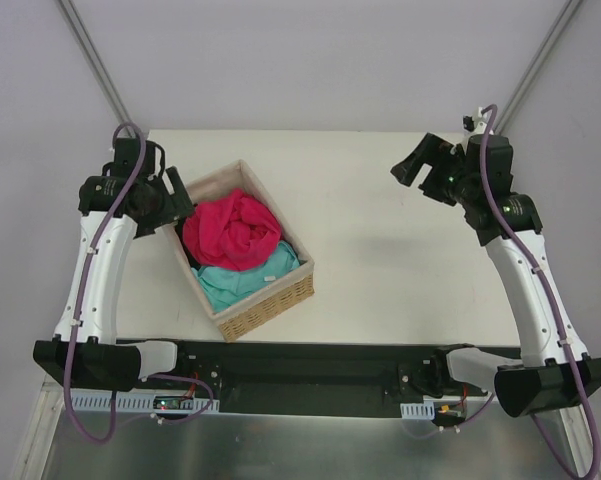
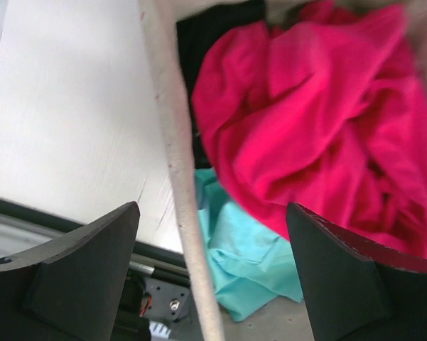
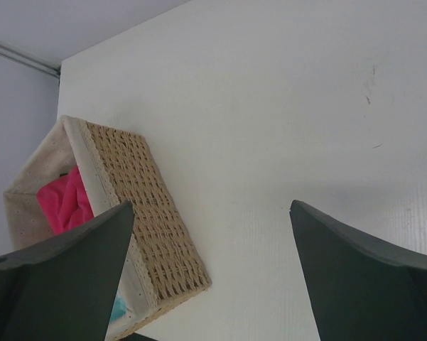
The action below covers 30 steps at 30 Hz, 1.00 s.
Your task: Fold and stack the t-shirts
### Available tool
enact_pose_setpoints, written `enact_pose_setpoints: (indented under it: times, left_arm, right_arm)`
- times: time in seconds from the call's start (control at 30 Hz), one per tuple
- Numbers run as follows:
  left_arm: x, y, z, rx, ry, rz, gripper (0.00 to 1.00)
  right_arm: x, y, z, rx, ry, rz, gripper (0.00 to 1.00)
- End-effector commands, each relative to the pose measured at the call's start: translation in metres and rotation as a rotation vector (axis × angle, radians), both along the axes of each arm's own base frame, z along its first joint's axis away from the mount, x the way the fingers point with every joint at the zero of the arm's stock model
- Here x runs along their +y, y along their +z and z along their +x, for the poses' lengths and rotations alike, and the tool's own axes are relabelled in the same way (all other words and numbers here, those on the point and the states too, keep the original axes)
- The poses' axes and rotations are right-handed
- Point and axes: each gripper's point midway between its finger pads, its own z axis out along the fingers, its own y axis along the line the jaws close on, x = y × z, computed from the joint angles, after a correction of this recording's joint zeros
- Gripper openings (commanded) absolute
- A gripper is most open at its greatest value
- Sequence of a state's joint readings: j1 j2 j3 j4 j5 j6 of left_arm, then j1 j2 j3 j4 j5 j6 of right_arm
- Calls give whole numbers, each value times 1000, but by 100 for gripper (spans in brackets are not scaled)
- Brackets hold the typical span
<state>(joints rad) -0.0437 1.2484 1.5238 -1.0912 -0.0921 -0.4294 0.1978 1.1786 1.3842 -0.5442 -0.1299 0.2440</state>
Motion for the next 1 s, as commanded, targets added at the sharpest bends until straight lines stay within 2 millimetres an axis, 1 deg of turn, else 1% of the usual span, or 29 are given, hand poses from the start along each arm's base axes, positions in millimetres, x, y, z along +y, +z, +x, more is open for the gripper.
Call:
enact_pose_setpoints:
  times: [0.0,0.07,0.13,0.17,0.2,0.23,0.3,0.33,0.37,0.4,0.47,0.53,0.57,0.6,0.67,0.7,0.73,0.8,0.83,0.9,0.97]
  left_arm:
    - [16,-38,-15,125,63,60,83]
    - [13,-49,-17,147,55,45,79]
    - [13,-56,-14,151,59,48,78]
    - [13,-62,-15,166,59,45,77]
    - [12,-67,-12,173,63,40,77]
    - [12,-75,-14,194,66,39,75]
    - [15,-85,-14,216,96,49,72]
    - [17,-94,-16,231,109,59,71]
    - [21,-97,-17,236,129,80,69]
    - [24,-101,-17,241,154,89,65]
    - [26,-109,-18,252,167,100,63]
    - [31,-115,-19,262,186,125,55]
    - [32,-117,-16,255,186,126,55]
    - [31,-119,-16,261,183,126,49]
    - [30,-127,-14,271,180,122,48]
    - [29,-132,-14,282,183,116,42]
    - [29,-137,-16,290,183,115,30]
    - [29,-140,-15,294,193,115,16]
    - [32,-141,-15,296,203,127,0]
    - [34,-140,-15,295,214,141,0]
    - [37,-136,-10,278,221,151,0]
  right_arm:
    - [4,-7,-5,53,-25,61,96]
    - [10,-14,-6,64,-8,79,96]
    - [14,-12,-6,50,13,79,96]
    - [14,-15,-4,55,18,63,96]
    - [13,-13,-5,59,21,53,96]
    - [10,-14,-4,65,10,35,96]
    - [7,-12,-4,71,6,11,96]
    - [7,-11,-3,68,2,8,96]
    - [6,-10,-3,65,2,8,96]
    - [6,-10,-3,63,4,6,96]
    - [5,-10,-4,63,1,1,96]
    - [4,-12,-5,64,-2,0,96]
    - [5,-12,-5,65,0,-2,96]
    - [5,-12,-6,66,0,0,96]
    - [5,-11,-5,63,1,1,96]
    - [5,-12,-5,66,0,2,96]
    - [5,-12,-5,67,2,2,96]
    - [5,-12,-6,65,-2,3,96]
    - [3,-11,-6,64,-10,3,96]
    - [0,-14,-7,71,-30,-2,96]
    - [-1,-14,-8,69,-37,0,96]
